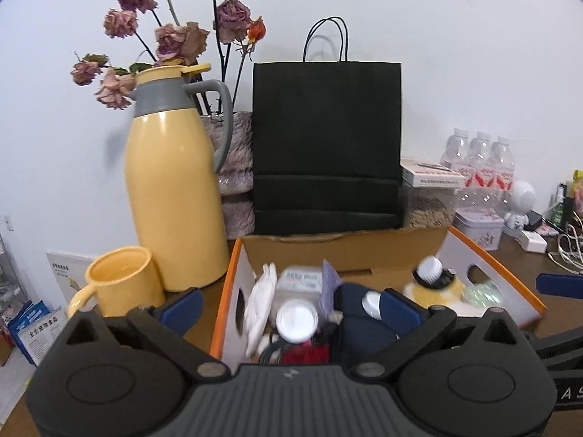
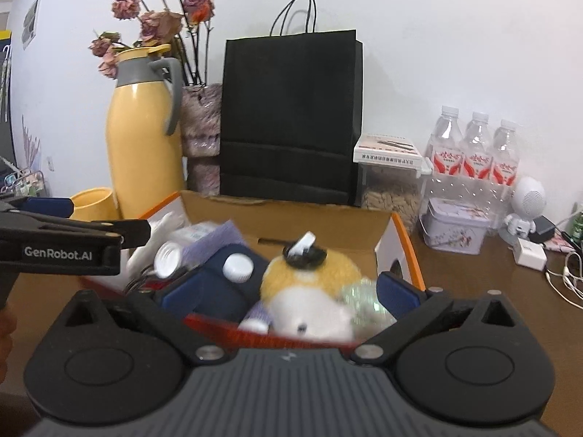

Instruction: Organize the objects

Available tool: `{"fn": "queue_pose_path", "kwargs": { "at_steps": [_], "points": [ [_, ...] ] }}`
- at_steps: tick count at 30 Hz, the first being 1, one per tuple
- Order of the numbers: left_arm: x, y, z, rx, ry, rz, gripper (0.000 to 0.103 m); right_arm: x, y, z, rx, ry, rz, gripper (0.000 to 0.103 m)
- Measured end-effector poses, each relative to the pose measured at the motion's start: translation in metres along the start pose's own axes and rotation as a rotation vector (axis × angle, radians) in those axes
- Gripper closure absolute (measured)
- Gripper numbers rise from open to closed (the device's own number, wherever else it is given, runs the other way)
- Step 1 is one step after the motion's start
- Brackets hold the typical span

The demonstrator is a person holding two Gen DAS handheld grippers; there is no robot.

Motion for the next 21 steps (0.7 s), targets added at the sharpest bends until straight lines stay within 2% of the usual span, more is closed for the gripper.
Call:
{"fn": "queue_pose_path", "kwargs": {
  "at_steps": [11,21],
  "points": [
    [0.081,-0.054,0.018,0.022,0.023,0.096,0.0,0.074,-0.027,0.023,-0.003,0.017,0.038,0.0],
    [0.116,-0.069,0.022,0.026,0.037,0.114,0.0,0.11,-0.039,0.03,-0.024,-0.001,0.039,0.0]
  ]
}}
Point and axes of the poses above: each gripper's, at about its wrist camera, not at the fingertips, and x roughly against the way its jaws point, z to its left, y to its top, the point moved 7 cm from there along -x, roughly the way its jaws point, and after that the axes turned 7 degrees about x, right-handed, at the moved point
